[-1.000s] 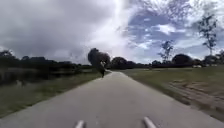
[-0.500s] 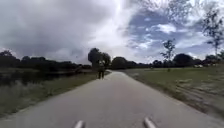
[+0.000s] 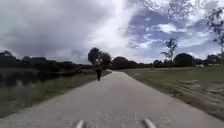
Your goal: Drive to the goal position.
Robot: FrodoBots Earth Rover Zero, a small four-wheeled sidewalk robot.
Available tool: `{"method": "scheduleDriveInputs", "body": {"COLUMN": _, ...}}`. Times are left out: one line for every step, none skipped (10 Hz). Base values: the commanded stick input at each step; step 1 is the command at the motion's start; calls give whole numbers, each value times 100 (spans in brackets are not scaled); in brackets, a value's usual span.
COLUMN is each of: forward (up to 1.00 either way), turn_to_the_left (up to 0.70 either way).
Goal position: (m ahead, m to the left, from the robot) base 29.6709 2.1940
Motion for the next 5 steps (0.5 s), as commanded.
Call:
{"method": "scheduleDriveInputs", "body": {"forward": 70, "turn_to_the_left": 0}}
{"method": "scheduleDriveInputs", "body": {"forward": 70, "turn_to_the_left": 0}}
{"method": "scheduleDriveInputs", "body": {"forward": 70, "turn_to_the_left": 0}}
{"method": "scheduleDriveInputs", "body": {"forward": 70, "turn_to_the_left": 0}}
{"method": "scheduleDriveInputs", "body": {"forward": 70, "turn_to_the_left": 0}}
